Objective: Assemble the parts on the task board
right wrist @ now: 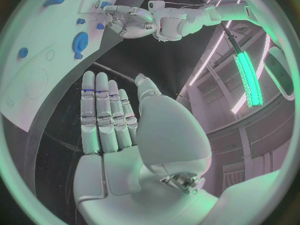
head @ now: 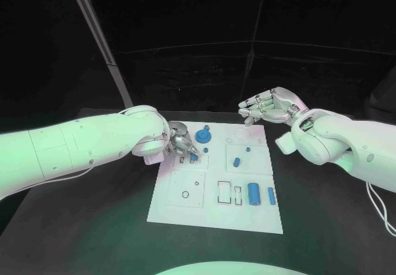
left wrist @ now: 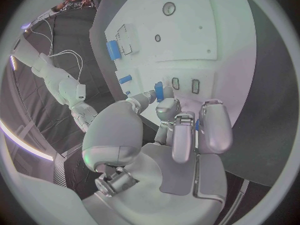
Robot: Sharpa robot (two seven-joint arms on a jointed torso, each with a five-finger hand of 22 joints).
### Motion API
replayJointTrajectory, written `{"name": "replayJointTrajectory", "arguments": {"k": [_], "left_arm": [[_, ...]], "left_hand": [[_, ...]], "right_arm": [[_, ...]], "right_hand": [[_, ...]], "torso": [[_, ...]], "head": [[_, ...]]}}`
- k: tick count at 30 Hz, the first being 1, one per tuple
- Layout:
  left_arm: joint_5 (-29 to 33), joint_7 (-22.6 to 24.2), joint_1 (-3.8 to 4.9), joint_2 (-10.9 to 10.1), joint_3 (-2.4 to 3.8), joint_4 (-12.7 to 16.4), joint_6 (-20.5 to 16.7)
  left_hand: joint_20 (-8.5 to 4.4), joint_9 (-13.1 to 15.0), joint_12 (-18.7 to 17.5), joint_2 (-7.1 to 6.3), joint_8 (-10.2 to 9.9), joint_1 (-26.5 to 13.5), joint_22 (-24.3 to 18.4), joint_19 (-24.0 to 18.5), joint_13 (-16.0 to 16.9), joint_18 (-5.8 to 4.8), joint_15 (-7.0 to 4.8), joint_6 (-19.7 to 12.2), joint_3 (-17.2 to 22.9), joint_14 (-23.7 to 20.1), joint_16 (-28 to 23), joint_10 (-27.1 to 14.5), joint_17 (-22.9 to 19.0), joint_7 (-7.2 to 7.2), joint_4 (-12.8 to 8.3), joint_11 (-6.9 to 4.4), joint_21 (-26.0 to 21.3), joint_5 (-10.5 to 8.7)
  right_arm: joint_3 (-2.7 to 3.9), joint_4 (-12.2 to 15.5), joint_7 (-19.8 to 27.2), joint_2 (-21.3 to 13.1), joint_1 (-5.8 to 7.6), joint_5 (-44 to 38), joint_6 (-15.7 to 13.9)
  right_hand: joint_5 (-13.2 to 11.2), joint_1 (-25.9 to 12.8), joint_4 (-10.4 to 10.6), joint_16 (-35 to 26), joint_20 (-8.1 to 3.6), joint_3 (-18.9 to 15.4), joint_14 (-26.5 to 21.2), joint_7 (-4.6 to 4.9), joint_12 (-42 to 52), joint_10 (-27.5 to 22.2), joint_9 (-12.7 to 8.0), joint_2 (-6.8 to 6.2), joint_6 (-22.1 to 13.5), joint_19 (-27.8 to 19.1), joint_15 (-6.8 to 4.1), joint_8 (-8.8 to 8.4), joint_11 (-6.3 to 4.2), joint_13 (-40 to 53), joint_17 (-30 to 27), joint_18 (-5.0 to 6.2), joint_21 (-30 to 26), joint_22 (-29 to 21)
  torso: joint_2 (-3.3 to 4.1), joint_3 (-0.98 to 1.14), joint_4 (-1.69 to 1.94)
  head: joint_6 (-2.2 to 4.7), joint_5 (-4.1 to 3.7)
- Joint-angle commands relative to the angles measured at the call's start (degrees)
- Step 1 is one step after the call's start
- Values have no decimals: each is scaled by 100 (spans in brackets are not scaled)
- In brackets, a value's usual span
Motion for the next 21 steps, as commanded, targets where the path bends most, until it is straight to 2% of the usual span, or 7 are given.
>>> {"name": "replayJointTrajectory", "arguments": {"k": [1, 9, 16, 21], "left_arm": [[-291, 78, -48, -15, -1, 36, -472], [-632, 35, -155, -5, -6, 33, -486], [-751, 4, -179, 11, -10, -29, -303], [-809, -11, -184, 22, -15, -37, -180]], "left_hand": [[-12, 6, 22, -27, 37, 7, 7, 36, 5, -108, -40, 13, 1061, 587, 18, 39, 1509, -34, -1013, -5, 28, 24], [-15, 11, 27, -35, 42, 11, 32, 48, 8, -113, -44, 23, 1075, 587, 18, 50, 1509, -38, -1015, -9, 43, 33], [-16, 12, 15, -36, 43, 14, 31, 48, -7, -113, -45, 25, 1079, 587, 18, 45, 1509, -39, -1016, -10, 43, 36], [-16, 13, 14, -36, 43, 16, 36, 51, -10, -113, -46, 26, 1083, 587, 18, 46, 1509, -40, -1017, -11, 45, 37]], "right_arm": [[2, -3, 37, 4, 11, 1, 35], [2, -13, 41, -1, 11, 1, 32], [2, -14, 42, -3, 11, 1, 35], [2, -15, 54, 1, 11, 1, 20]], "right_hand": [[18, -15, 14, -31, 33, -29, -31, 5, -33, -33, 7, 57, -44, 10, 16, 21, -10, -6, -8, 17, -26, -7], [18, -15, 14, -31, 33, -29, -31, 5, -33, -33, 7, 57, -44, 10, 16, 21, -10, -6, -8, 17, -26, -7], [18, -15, 14, -31, 33, -29, -31, 5, -33, -33, 7, 57, -44, 10, 16, 21, -10, -6, -8, 17, -26, -7], [19, -28, 21, -35, 36, -36, -33, 8, -31, -37, 7, 62, -49, 9, 18, 23, -7, -7, -8, 17, -33, -11]], "torso": [[-5, 14, 20], [-4, 13, 11], [1, 16, 9], [2, 11, 9]], "head": [[-7, -9], [-13, -2], [-17, 0], [-23, -2]]}}
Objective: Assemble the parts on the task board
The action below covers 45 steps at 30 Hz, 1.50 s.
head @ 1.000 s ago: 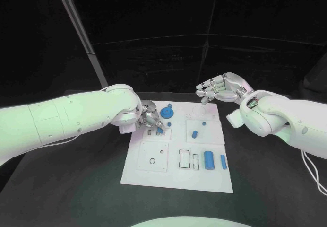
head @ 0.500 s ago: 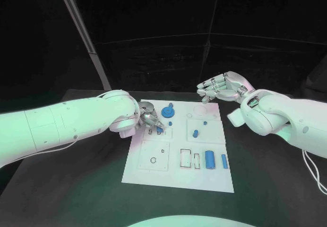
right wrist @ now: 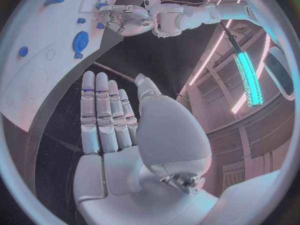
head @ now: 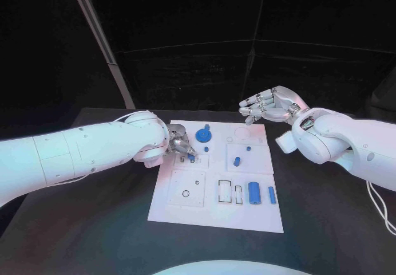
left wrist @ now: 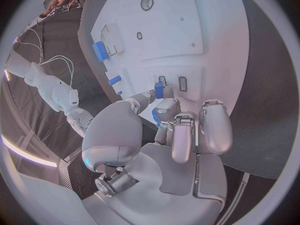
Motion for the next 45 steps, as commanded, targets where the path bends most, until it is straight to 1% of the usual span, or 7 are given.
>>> {"name": "replayJointTrajectory", "arguments": {"k": [1, 5, 13, 25, 29, 37, 45], "left_arm": [[-208, -8, 3, 17, -3, -1, 181], [-241, -18, 2, 32, -26, -7, 272], [-263, -39, 2, 57, -116, -26, 445], [-266, -49, 2, 55, -141, -18, 520], [-249, -46, 2, 73, -142, -32, 478], [-219, -41, 3, 150, -143, -108, 450], [-209, -40, 4, 235, -142, -197, 506]], "left_hand": [[2, 9, 12, 6, 22, 61, 11, 33, -10, -113, -43, -13, 999, 583, 19, 28, 1509, -39, -964, -10, 25, 39], [1, 9, 10, 4, 22, 62, 11, 33, -12, -113, -43, -13, 1000, 583, 19, 28, 1509, -40, -965, -10, 24, 40], [1, 10, 8, 3, 22, 62, 4, 30, -16, -112, -43, -13, 1001, 583, 19, 27, 1509, -40, -965, -10, 21, 40], [-1, 14, 19, -9, 23, 55, 12, 34, -3, -114, -45, -9, 1006, 583, 19, 39, 1509, -40, -960, -11, 26, 56], [-8, 31, 65, -54, 38, -104, 37, 44, 38, -118, -54, 40, 932, 583, 19, 101, 1509, -77, -822, -32, 40, 81], [-49, 20, 123, -173, 10, -453, 75, 58, 86, -125, -100, 167, 471, 583, 19, 146, 1509, -154, -492, -86, 54, 49], [-67, -2, 203, -159, -27, -620, 115, 77, 170, -132, -115, 261, 121, 583, 19, 185, 1509, -169, -276, -100, 71, 47]], "right_arm": [[3, 6, 54, 6, 11, 2, 13], [3, 2, 59, 12, 11, 2, 10], [2, -4, 61, 21, 11, 2, 24], [2, -13, 61, 30, 10, 2, 34], [2, -18, 62, 33, 10, 2, 31], [2, -17, 62, 37, 10, 2, 28], [2, -10, 59, 35, 10, 2, 33]], "right_hand": [[19, -29, 9, -35, 37, -23, -33, 8, -31, -38, 8, 62, -49, 9, 19, 23, -6, -8, -8, 17, -34, -8], [19, -30, 10, -36, 37, -24, -33, 8, -31, -38, 8, 63, -50, 9, 19, 23, -6, -8, -7, 17, -35, -8], [19, -30, 10, -36, 37, -24, -33, 8, -31, -38, 8, 63, -50, 9, 19, 23, -6, -8, -7, 17, -35, -8], [16, -39, 16, -37, 38, -27, -33, 9, -28, -39, 8, 69, -51, 10, 20, 26, -5, -8, -7, 18, -39, -11], [15, -44, 19, -39, 39, -29, -33, 10, -27, -40, 8, 74, -53, 11, 21, 27, -4, -8, -6, 18, -42, -13], [15, -44, 19, -39, 40, -29, -33, 10, -27, -40, 8, 75, -53, 11, 21, 27, -4, -8, -6, 18, -42, -13], [15, -49, 22, -41, 41, -32, -34, 10, -27, -43, 9, 78, -55, 11, 22, 28, -3, -9, -6, 18, -46, -15]], "torso": [[5, -3, -5], [0, 0, -6], [2, -2, -6], [3, 1, -2], [1, 3, -6], [4, 8, -12], [2, 7, -6]], "head": [[-2, 1], [-9, -1], [-22, -7], [-43, 2], [-50, 4], [-67, 2], [-84, -12]]}}
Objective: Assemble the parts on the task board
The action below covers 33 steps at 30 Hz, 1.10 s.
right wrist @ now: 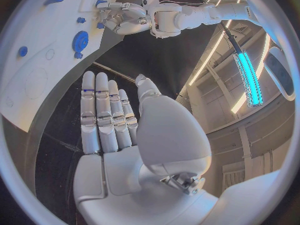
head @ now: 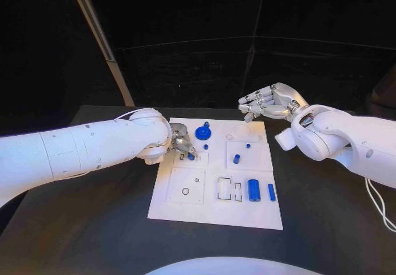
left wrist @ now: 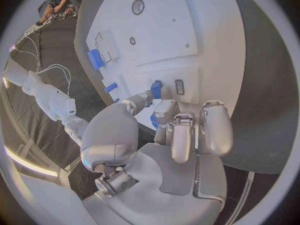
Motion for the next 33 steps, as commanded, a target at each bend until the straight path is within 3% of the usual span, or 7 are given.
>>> {"name": "replayJointTrajectory", "arguments": {"k": [1, 13, 21, 22, 24, 26, 33], "left_arm": [[16, -27, -30, 35, -24, -2, 205], [21, -25, -30, 82, -24, -65, 225], [91, -14, -31, 64, -24, -81, 123], [99, -11, -31, 57, -24, -80, 102], [111, -7, -31, 37, -24, -70, 58], [137, -3, -31, -3, -22, -44, 12], [288, 4, 12, -236, 3, 143, -140]], "left_hand": [[-23, -7, 38, -5, -22, -50, 13, 34, 21, -43, -52, 55, -69, 605, 19, 42, 1510, 14, 28, 3, 28, -22], [-35, -14, 133, 10, -37, -211, 99, 76, 118, -60, -64, 153, -422, 605, 19, 105, 1510, -4, 226, -12, 74, -26], [-36, -7, 155, -84, -45, -447, 119, 84, 133, -63, -59, 226, -1129, 605, 19, 116, 1510, 5, 487, -5, 78, -82], [-34, -6, 154, -93, -46, -469, 125, 87, 131, -65, -62, 233, -1269, 605, 19, 116, 1510, -2, 530, -5, 80, -237], [-41, -3, 156, -94, -53, -464, 141, 93, 128, -65, -67, 242, -1572, 605, 19, 116, 1510, -20, 611, -5, 86, -783], [-40, 2, 154, -161, -56, -496, 149, 97, 121, -69, -80, 245, -1872, 605, 19, 114, 1510, -22, 695, -8, 87, -1015], [-60, 13, -5, -195, -81, -455, 50, 52, -76, -46, -80, 178, -2397, 605, 19, 0, 1510, -9, 864, -17, 19, -1044]], "right_arm": [[3, 12, 51, 2, 11, 2, 32], [3, 16, 47, 3, 11, 2, 49], [3, 15, 47, 8, 11, 2, 49], [3, 15, 47, 9, 11, 2, 49], [3, 13, 49, 9, 11, 2, 50], [3, 5, 49, 10, 11, 2, 55], [3, -29, 50, 14, 11, 2, 58]], "right_hand": [[15, -20, 20, -20, 41, -29, -34, -10, -27, -43, 8, 49, -34, 11, 22, 28, -3, -10, -6, 19, -23, -10], [14, -29, 23, -33, 46, -39, -48, -6, -30, -63, 8, 54, -45, 6, 28, 31, 3, -14, -8, 18, -40, -20], [10, -46, 29, -54, 56, -57, -69, 4, -33, -92, 8, 59, -64, -3, 40, 34, 14, -20, -10, 17, -66, -35], [8, -49, 28, -64, 60, -64, -79, 9, -34, -105, 7, 61, -75, -8, 45, 34, 20, -22, -12, 16, -78, -42], [2, -53, 24, -83, 70, -78, -102, 19, -36, -136, 6, 65, -96, -19, 56, 35, 31, -28, -16, 15, -103, -57], [-2, -56, 22, -96, 77, -86, -116, 25, -37, -155, 6, 70, -108, -25, 63, 37, 38, -32, -18, 15, -119, -66], [-9, -58, 15, -118, 88, -101, -139, 36, -38, -189, 7, 77, -129, -36, 75, 41, 50, -42, -23, 15, -149, -83]], "torso": [[0, 1, 1], [-3, -1, 4], [-2, -4, 7], [-2, -4, 7], [-2, -5, 6], [-2, -6, 7], [-4, -5, 6]], "head": [[-5, -6], [-17, -24], [-7, -29], [-5, -28], [-3, -25], [-1, -29], [12, -44]]}}
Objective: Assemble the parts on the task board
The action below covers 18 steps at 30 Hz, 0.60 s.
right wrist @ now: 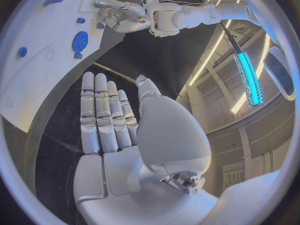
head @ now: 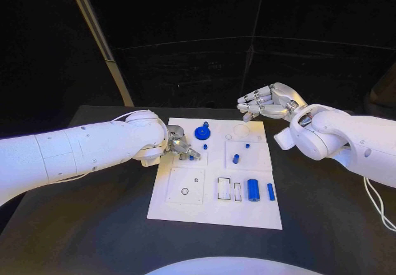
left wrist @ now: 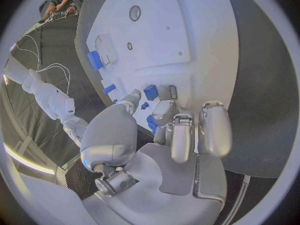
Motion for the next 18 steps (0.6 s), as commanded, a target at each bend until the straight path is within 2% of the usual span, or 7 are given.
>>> {"name": "replayJointTrajectory", "arguments": {"k": [1, 3, 5, 7, 11, 14, 18], "left_arm": [[220, 5, 58, -108, 35, 105, -172], [319, 9, 98, -175, 87, 154, -190], [479, 12, 144, -239, 174, 197, -167], [718, 11, 201, -297, 259, 241, -95], [946, 5, 317, -352, 352, 251, 110], [1014, -13, 460, -321, 423, 39, 531], [726, -24, 589, -151, 453, -439, 959]], "left_hand": [[-1, 5, -149, -6, -48, 74, -66, -19, -151, -41, -34, -68, -131, 606, 19, -123, 1510, 13, 36, 3, -49, -32], [13, -7, -282, 32, -93, 176, -145, -57, -309, -27, -15, -162, -269, 606, 19, -234, 1510, 43, 65, 36, -104, -32], [30, -32, -475, 47, -154, 269, -222, -95, -536, -12, 11, -274, -373, 606, 19, -387, 1510, 88, 75, 71, -157, -30], [49, -43, -540, 80, -173, 335, -255, -111, -616, -5, 33, -312, -467, 606, 19, -451, 1510, 112, 101, 92, -183, -28], [74, -57, -611, 139, -189, 420, -339, -151, -711, 13, 53, -343, -596, 606, 19, -521, 1510, 135, 143, 114, -242, -28], [106, -113, -702, 276, -256, 675, -455, -209, -833, 36, 80, -412, -650, 606, 19, -609, 1510, 173, 94, 152, -327, -15], [159, -293, -802, 457, -459, 960, -581, -274, -977, 61, 142, -548, -669, 605, 17, -709, 1507, 262, 14, 220, -425, -14]], "right_arm": [[3, -13, 50, 5, 11, 2, 40], [3, -23, 50, 6, 10, 2, 39], [3, -30, 50, 6, 10, 2, 32], [3, -39, 50, 6, 10, 2, 27], [3, -68, 50, 8, 10, 2, 25], [3, -97, 46, 19, 10, 2, 25], [3, -120, 38, 27, 10, 2, 26]], "right_hand": [[-9, -13, -1, -23, 47, -49, -35, -7, -37, -55, 6, 32, -48, 5, 15, 21, -1, -7, -10, 15, -19, -10], [-10, -14, -2, -27, 49, -52, -39, -5, -37, -62, 6, 33, -52, 3, 17, 22, 1, -9, -11, 15, -25, -14], [-12, -14, -4, -32, 52, -56, -44, -3, -37, -69, 7, 35, -56, 1, 20, 24, 4, -11, -12, 15, -31, -17], [-13, -14, -9, -43, 57, -62, -56, 2, -37, -85, 7, 38, -67, -5, 25, 26, 10, -16, -14, 14, -45, -26], [-12, -14, -11, -47, 60, -66, -61, 4, -37, -92, 7, 40, -72, -7, 28, 27, 12, -18, -16, 15, -52, -29], [-12, -14, -11, -47, 60, -66, -61, 4, -37, -92, 7, 40, -72, -7, 28, 27, 12, -18, -16, 15, -52, -29], [-11, -12, -13, -50, 61, -66, -63, 5, -36, -96, 7, 44, -74, -8, 29, 28, 14, -20, -16, 15, -56, -32]], "torso": [[-1, 2, -1], [-2, 4, -2], [-2, 6, -4], [0, 9, -3], [4, 2, 2], [1, -1, -3], [9, 5, -7]], "head": [[18, -11], [19, -12], [29, -12], [29, -17], [38, -12], [60, -1], [92, -2]]}}
